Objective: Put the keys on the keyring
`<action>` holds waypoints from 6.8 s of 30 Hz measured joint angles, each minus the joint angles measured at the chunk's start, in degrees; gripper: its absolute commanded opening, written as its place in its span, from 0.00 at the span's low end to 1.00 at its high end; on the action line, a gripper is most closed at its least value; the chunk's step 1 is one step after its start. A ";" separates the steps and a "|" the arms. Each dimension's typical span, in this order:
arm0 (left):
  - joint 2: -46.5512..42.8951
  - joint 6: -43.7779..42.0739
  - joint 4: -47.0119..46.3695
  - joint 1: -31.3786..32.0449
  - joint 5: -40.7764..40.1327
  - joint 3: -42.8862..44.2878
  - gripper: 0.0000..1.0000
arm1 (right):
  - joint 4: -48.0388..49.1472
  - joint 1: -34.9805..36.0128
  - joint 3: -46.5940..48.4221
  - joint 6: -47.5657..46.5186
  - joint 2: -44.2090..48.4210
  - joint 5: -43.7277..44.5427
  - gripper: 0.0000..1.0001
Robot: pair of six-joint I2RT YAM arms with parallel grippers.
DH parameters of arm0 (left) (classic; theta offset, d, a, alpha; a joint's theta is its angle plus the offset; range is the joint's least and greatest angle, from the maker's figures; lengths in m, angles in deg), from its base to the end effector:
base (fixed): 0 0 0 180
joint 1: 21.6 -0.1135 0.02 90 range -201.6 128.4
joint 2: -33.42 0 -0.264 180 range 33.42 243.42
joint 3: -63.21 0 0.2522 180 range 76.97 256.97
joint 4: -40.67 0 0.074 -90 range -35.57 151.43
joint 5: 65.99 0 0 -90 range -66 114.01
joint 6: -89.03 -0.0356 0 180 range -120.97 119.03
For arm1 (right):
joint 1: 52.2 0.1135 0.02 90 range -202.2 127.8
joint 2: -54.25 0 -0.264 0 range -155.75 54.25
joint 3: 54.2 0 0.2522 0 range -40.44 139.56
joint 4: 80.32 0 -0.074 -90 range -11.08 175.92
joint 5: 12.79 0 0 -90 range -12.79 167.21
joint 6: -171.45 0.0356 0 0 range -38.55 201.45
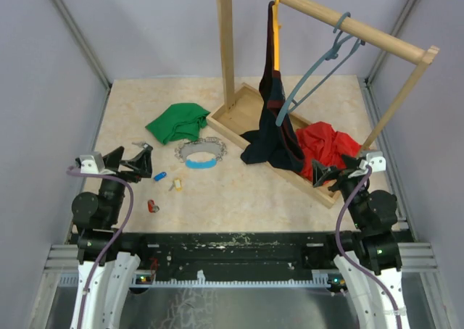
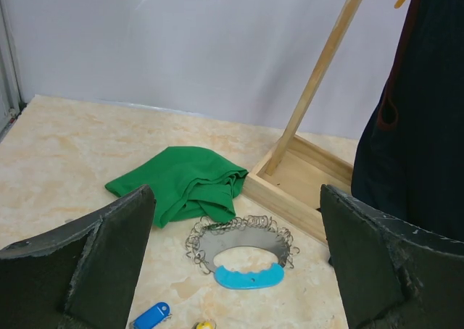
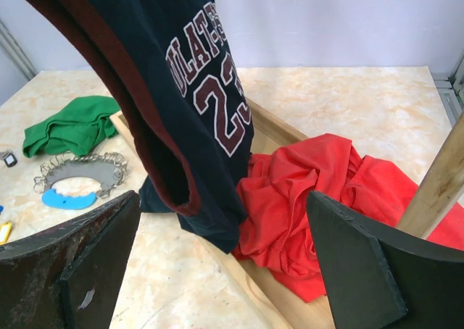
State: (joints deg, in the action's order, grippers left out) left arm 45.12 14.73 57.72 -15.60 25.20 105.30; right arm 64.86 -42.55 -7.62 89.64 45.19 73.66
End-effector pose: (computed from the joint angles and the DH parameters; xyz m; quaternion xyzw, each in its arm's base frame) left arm 0.0851 -0.0097 0.3199 -0.0443 0.6186 -0.1540 0.7692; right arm 0.0674 0.0137 0.3138 -0.0312 0.6896 0.1333 0.7112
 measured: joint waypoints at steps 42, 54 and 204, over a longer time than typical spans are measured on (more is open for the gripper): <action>15.63 -0.31 9.18 -2.99 18.14 3.04 1.00 | 14.97 37.22 0.28 5.22 -59.58 -1.99 0.98; 15.34 -0.31 9.18 -3.54 20.65 3.04 1.00 | 21.51 35.60 6.78 2.40 -77.40 6.51 0.99; 59.34 9.20 -18.69 24.48 9.05 -3.78 0.66 | 19.15 43.43 12.00 -6.05 -83.41 13.84 0.31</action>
State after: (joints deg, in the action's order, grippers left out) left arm 104.46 23.93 39.03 8.88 34.25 101.52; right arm 84.00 0.88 4.38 83.58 -38.22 87.49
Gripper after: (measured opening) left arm 0.659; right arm 0.315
